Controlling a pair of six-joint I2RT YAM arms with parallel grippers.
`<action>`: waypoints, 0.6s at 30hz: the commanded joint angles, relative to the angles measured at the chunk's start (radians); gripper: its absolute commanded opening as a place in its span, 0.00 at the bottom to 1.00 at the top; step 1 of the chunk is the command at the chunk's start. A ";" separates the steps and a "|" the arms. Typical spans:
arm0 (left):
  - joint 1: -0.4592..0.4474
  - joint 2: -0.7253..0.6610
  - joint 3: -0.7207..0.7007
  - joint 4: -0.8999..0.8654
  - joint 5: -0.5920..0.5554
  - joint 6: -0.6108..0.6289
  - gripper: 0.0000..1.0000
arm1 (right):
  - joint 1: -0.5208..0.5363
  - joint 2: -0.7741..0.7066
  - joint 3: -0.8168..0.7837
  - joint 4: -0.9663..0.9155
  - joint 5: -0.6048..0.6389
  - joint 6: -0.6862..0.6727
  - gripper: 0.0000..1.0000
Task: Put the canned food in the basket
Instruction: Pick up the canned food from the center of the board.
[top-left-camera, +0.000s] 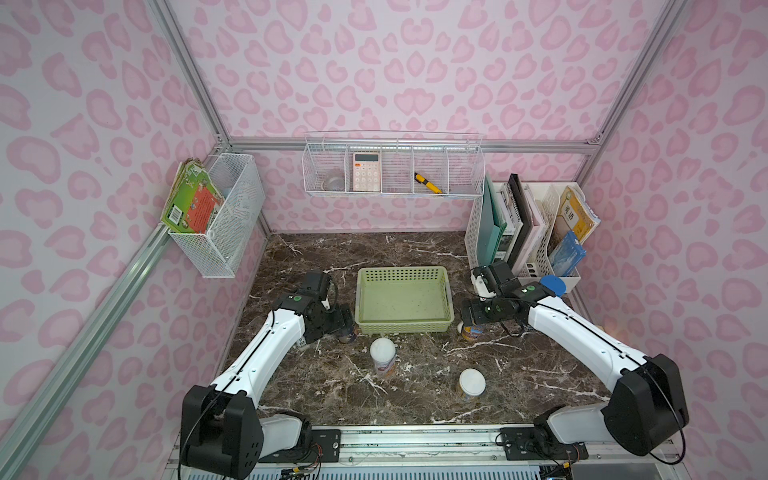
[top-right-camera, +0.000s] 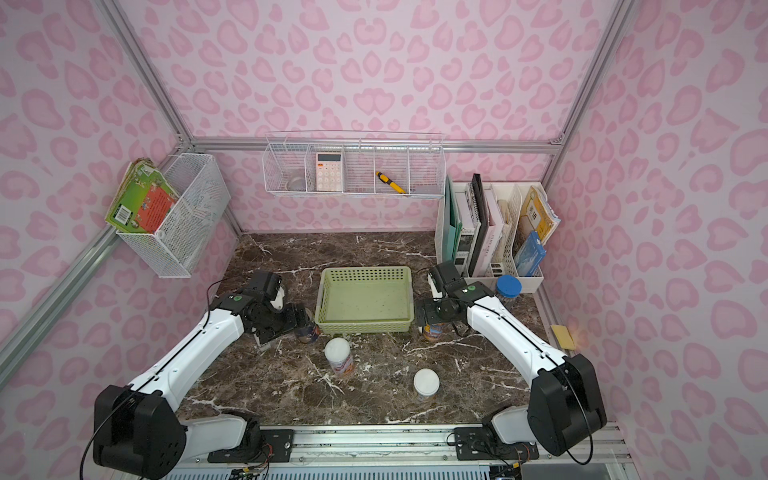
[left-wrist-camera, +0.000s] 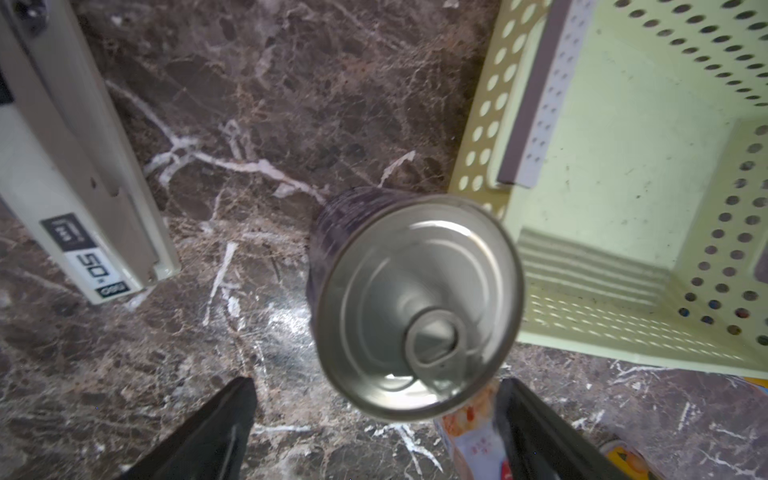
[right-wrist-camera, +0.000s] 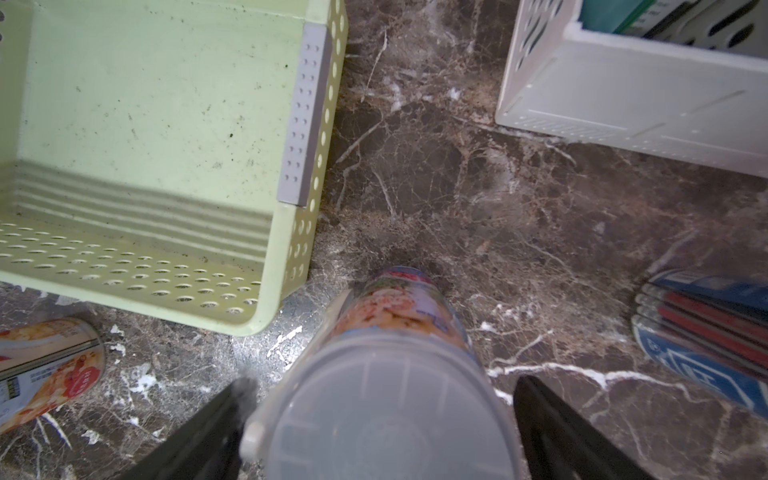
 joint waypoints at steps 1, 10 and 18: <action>0.000 0.049 0.048 -0.008 0.031 0.038 0.96 | 0.002 0.001 0.004 0.015 0.001 -0.013 1.00; 0.000 0.153 0.093 -0.048 0.049 0.064 0.97 | -0.003 0.015 -0.006 0.032 -0.004 -0.024 1.00; 0.000 0.204 0.098 -0.078 0.004 0.090 0.85 | -0.004 0.016 -0.022 0.049 0.001 -0.030 1.00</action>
